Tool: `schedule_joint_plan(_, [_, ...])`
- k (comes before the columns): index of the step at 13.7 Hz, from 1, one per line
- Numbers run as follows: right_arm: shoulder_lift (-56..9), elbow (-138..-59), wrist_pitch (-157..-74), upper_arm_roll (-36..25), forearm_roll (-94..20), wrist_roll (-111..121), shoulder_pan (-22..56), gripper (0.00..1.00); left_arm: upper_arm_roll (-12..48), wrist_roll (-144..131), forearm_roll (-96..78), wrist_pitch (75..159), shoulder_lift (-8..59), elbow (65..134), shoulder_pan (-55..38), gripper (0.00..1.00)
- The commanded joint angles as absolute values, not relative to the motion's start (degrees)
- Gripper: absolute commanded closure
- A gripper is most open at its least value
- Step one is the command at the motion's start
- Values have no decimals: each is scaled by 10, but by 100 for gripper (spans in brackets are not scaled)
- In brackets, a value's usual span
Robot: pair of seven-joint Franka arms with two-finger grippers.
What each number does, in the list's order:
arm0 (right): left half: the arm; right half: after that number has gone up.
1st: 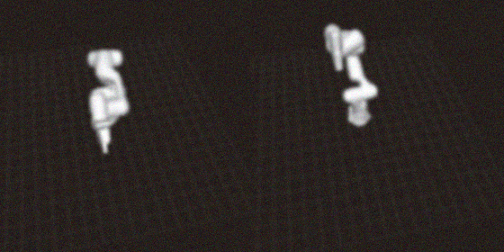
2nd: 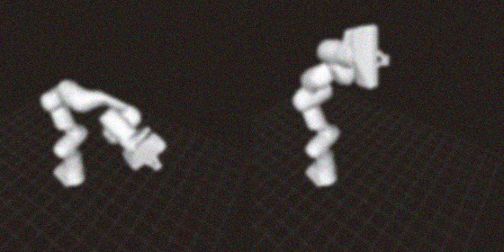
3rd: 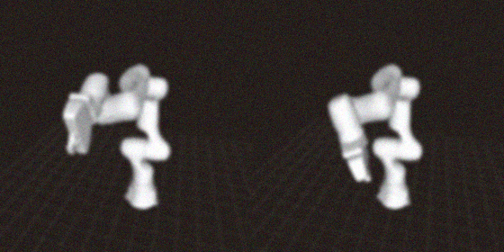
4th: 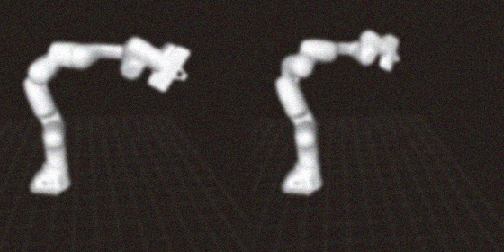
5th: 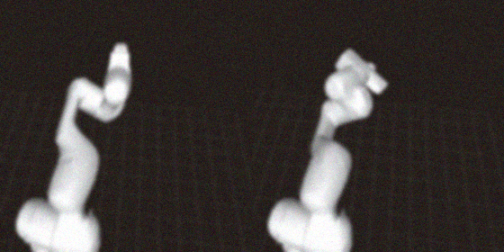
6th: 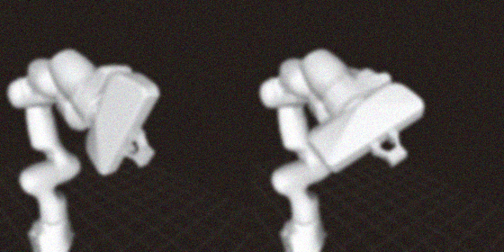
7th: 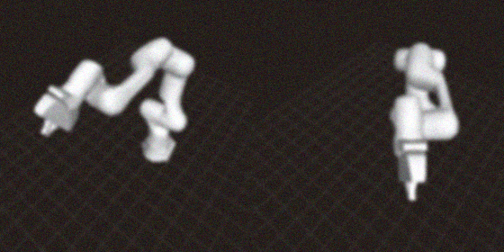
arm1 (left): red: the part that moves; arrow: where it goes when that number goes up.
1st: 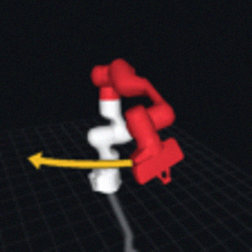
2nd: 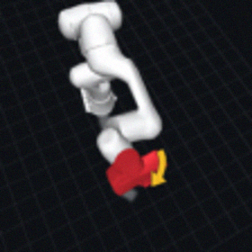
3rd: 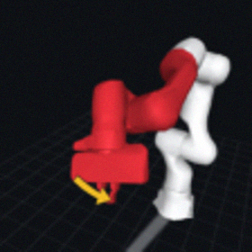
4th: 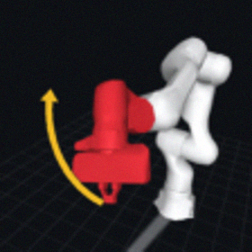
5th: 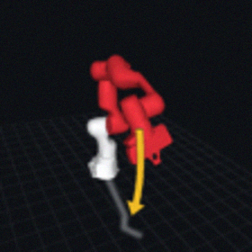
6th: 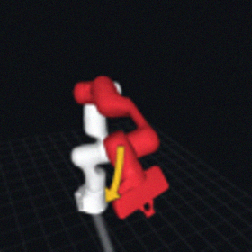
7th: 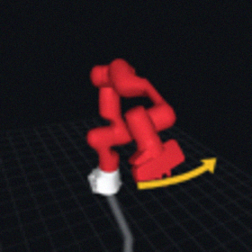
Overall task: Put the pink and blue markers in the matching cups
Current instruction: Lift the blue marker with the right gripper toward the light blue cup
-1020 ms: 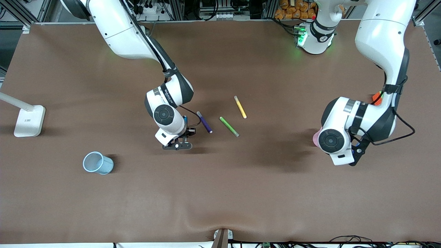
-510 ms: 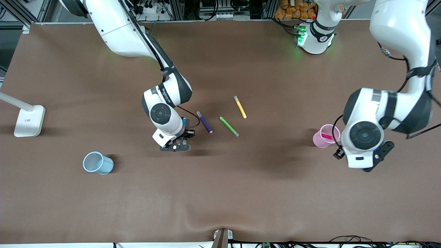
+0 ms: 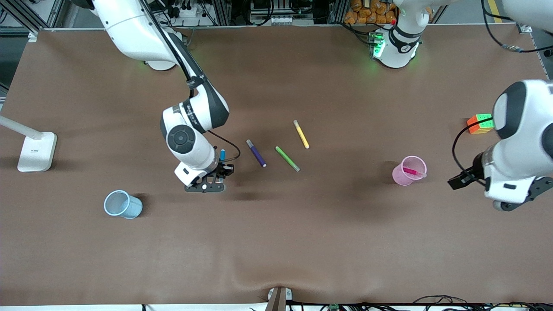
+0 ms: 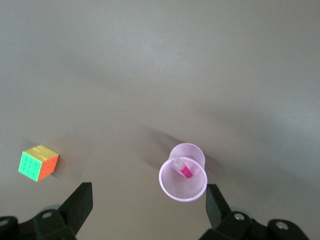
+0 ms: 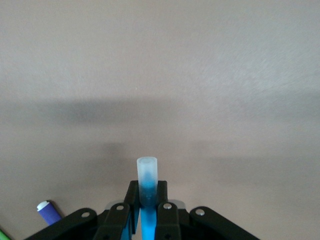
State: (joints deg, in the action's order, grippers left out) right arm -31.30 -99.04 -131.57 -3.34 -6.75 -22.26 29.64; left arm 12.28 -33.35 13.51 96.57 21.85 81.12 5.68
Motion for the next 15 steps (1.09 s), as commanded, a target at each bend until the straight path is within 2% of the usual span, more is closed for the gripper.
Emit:
schedule_joint_plan(1, [-293, -999, -1307, -27, -69, -185, 278, 100, 127, -239, 78, 959, 172, 819, 89, 0])
schedule_joint_plan(8, [-281, -1000, -1296, -27, -69, -98, 238, 100, 126, -134, 36, 908, 88, 838, 100, 0])
schedule_joint_plan(15, [-276, -999, -1292, -26, -69, -34, 209, 100, 127, -120, 30, 880, 62, 841, 113, 0])
